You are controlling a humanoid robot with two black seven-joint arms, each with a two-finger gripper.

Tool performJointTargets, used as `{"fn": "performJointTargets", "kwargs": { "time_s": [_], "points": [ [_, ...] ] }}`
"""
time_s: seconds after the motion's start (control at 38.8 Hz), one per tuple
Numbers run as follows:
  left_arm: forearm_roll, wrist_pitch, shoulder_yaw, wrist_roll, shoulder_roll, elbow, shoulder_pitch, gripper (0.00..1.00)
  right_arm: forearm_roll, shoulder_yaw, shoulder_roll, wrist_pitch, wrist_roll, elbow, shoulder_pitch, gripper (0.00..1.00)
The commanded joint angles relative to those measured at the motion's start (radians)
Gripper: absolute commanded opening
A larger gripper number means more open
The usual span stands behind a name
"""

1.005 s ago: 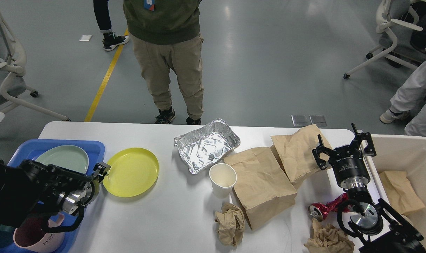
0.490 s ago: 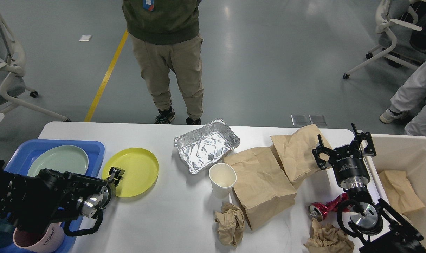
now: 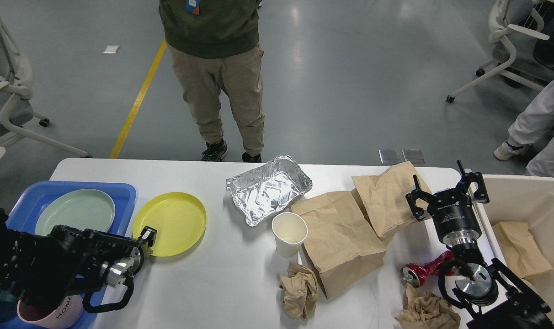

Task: Tidy desktop
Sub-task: 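Move the left gripper to the yellow plate and grasp its rim, then lift the yellow plate onto the green plate on the tray, release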

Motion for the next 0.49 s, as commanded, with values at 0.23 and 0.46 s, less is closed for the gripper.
{"fn": "performJointTargets", "kwargs": {
  "time_s": [0.23, 0.46],
  "points": [
    [0.000, -0.003, 0.012, 0.011, 0.004, -0.035, -0.025, 0.00, 0.000, 0.000, 0.000, 0.000, 0.000, 0.000, 0.000, 1.00],
    [0.148, -0.067, 0.034, 0.096, 0.154, -0.282, -0.244, 0.00, 0.000, 0.000, 0.000, 0.000, 0.000, 0.000, 0.000, 1.00]
  ]
}}
